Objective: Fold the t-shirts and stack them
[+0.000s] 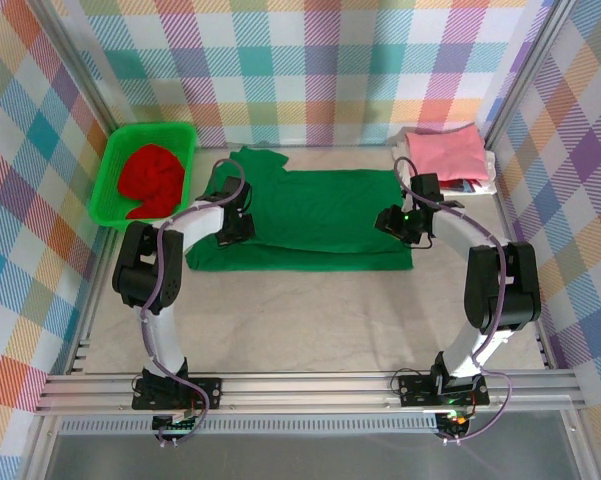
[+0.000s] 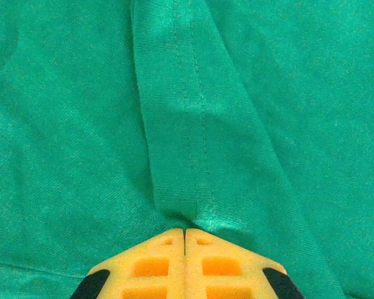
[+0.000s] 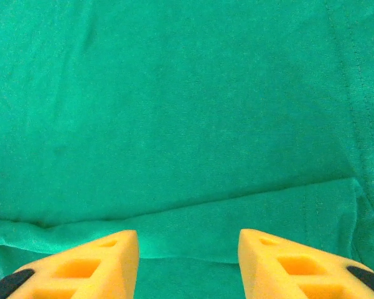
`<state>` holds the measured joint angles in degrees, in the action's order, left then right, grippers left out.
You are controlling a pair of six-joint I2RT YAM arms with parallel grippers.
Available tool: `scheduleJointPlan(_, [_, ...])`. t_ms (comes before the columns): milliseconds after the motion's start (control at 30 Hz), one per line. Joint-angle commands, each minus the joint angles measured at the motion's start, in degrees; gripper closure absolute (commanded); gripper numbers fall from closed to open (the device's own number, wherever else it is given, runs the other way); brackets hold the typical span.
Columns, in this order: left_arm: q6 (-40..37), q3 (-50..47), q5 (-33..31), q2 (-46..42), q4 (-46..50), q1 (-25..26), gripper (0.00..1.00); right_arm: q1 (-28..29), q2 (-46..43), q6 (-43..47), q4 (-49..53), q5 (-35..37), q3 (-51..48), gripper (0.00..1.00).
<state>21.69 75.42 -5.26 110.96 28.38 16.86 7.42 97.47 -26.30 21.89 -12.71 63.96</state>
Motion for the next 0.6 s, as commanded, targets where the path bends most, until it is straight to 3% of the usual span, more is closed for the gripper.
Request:
scheduleJointPlan(0, [-0.07,3.24,-2.10,-0.66,0.71,0.69,1.00,-0.04,0.33,0.12,-0.38,-0.65,1.74,0.54])
scheduleJointPlan(267, [-1.17,15.24,-2.65,6.01,2.86,1.59,1.00,-0.04,0.95,0.25,-0.35,-0.52,2.13,0.53])
scheduleJointPlan(433, [-3.09,30.82,-3.50,15.78,6.85,1.68,1.00,-0.06,0.92,0.38,0.21,-0.47,2.39,0.52])
scheduleJointPlan(467, [-3.34,34.51,-3.69,17.98,8.11,1.71,0.93,-0.04,0.89,0.44,0.34,-0.47,2.39,0.52])
scheduleJointPlan(533, [-4.71,43.40,-1.82,22.52,11.81,1.90,0.69,-0.02,0.63,0.51,0.76,-0.61,2.48,0.51])
scheduleJointPlan(567, [-5.17,46.14,-1.28,23.66,12.86,2.17,0.66,-0.06,0.38,0.55,1.00,-0.50,2.48,0.51])
